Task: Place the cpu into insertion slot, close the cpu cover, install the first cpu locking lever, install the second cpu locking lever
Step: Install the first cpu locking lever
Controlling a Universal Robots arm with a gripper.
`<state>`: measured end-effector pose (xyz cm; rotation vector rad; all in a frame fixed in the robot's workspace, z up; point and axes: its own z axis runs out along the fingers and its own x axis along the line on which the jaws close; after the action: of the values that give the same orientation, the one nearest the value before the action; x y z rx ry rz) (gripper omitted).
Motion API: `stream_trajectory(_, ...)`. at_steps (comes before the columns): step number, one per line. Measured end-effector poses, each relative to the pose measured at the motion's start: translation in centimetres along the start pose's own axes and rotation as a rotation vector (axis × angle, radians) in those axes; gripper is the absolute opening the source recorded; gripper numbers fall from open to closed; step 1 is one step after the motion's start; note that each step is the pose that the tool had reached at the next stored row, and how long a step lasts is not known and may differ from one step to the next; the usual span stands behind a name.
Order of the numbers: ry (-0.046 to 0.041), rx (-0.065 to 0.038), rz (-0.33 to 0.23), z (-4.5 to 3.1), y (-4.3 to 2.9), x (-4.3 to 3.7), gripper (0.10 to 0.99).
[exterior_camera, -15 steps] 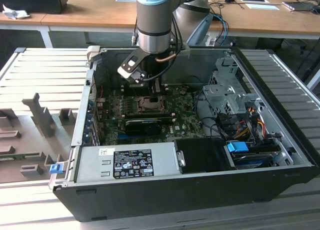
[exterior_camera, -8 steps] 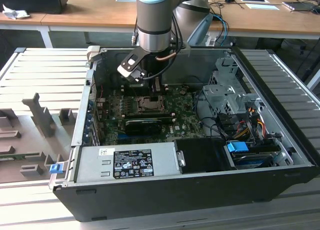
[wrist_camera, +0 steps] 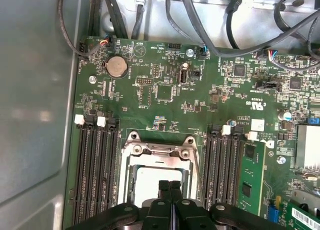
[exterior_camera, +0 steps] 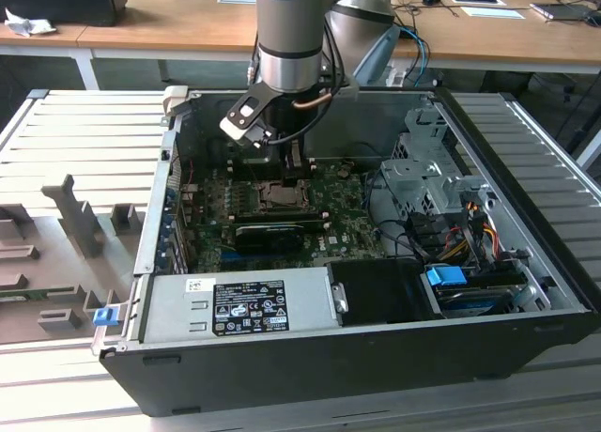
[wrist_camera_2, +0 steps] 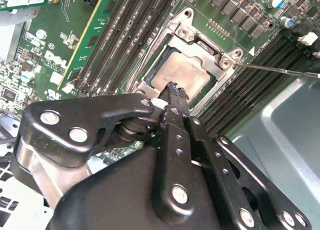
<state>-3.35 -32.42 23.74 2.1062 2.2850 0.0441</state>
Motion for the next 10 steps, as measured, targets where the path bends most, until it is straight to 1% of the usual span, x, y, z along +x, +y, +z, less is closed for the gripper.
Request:
stream_trajectory(2, 0.0001, 0.0, 0.001, -0.32, 0.02, 0.0, 0.106)
stream_trajectory(3, 0.0, 0.0, 0.002, -0.71, 0.03, 0.0, 0.106)
stream_trajectory(9, -0.0002, 0.0, 0.005, -1.83, 0.08, -0.01, 0.106)
stream_trajectory(10, -0.0003, 0.0, 0.006, -2.16, 0.1, -0.01, 0.106)
